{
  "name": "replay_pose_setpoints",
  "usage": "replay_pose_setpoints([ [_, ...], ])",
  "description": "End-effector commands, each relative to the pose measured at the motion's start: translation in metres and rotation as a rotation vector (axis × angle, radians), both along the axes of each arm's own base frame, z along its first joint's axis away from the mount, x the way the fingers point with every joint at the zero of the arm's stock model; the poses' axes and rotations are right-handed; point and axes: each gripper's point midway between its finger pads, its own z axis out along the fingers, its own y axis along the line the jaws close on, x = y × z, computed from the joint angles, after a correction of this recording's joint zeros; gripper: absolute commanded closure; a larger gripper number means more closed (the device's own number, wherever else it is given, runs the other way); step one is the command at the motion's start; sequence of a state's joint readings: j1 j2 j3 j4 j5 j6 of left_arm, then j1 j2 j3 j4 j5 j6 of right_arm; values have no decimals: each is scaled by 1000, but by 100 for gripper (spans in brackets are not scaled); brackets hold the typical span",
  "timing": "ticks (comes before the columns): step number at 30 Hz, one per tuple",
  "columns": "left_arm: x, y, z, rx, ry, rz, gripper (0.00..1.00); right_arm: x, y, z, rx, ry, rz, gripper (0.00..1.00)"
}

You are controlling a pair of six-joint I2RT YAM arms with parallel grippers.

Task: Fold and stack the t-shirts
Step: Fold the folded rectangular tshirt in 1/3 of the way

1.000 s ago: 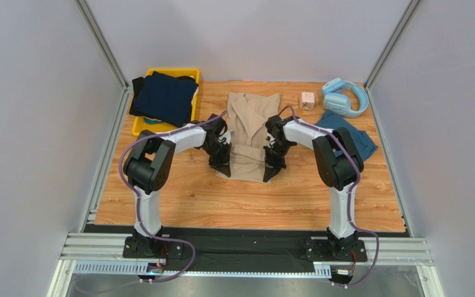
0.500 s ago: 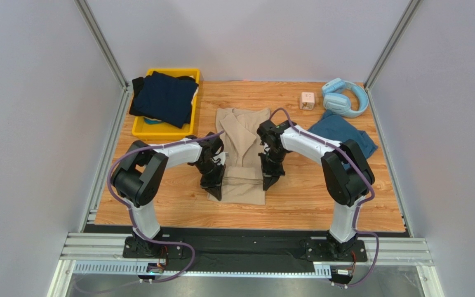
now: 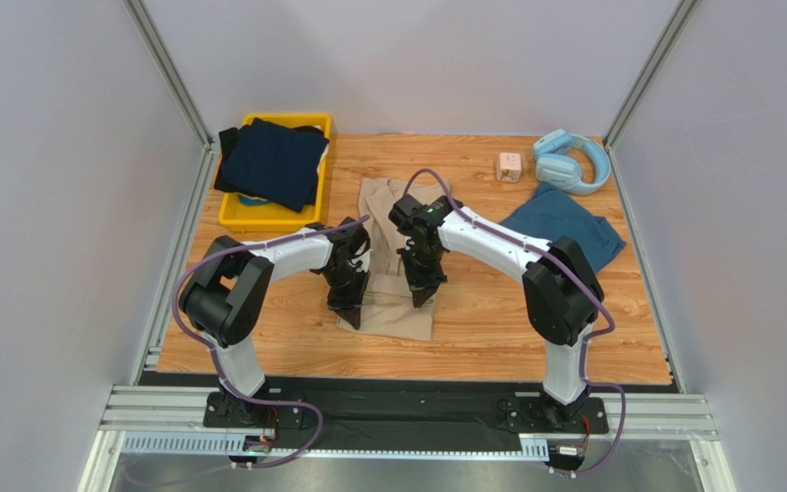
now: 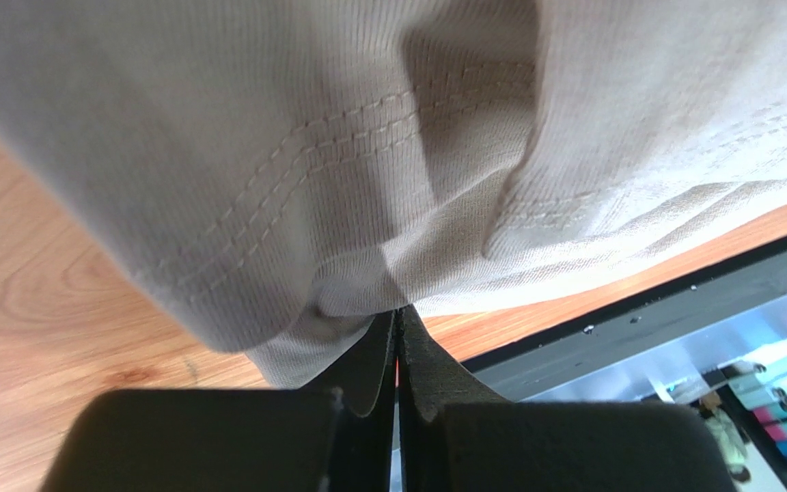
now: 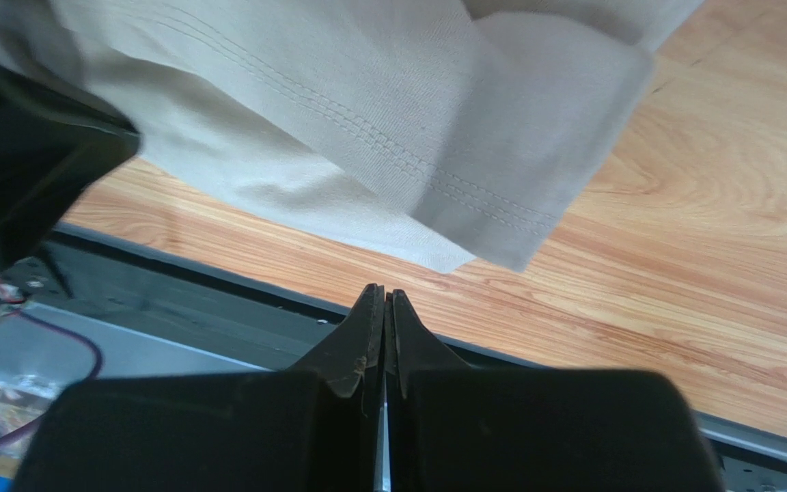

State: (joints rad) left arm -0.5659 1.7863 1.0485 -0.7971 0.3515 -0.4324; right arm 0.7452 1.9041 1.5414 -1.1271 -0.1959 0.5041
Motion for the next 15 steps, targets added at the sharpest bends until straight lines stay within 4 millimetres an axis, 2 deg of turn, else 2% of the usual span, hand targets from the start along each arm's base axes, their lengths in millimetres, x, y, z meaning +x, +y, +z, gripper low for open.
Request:
replay_pose_setpoints([
  [1, 13, 2, 14, 12, -76, 31, 100, -7, 9, -29, -54, -19, 31, 100],
  [6, 10, 1, 17, -1, -76, 35, 100, 3, 21, -46, -103, -71, 53, 100],
  [7, 10, 2, 17, -2, -79, 35, 100, 5, 20, -55, -126, -64, 51, 100],
  [15, 3, 11, 24, -5, -120, 3, 100, 67, 34, -52, -198, -259, 28, 100],
])
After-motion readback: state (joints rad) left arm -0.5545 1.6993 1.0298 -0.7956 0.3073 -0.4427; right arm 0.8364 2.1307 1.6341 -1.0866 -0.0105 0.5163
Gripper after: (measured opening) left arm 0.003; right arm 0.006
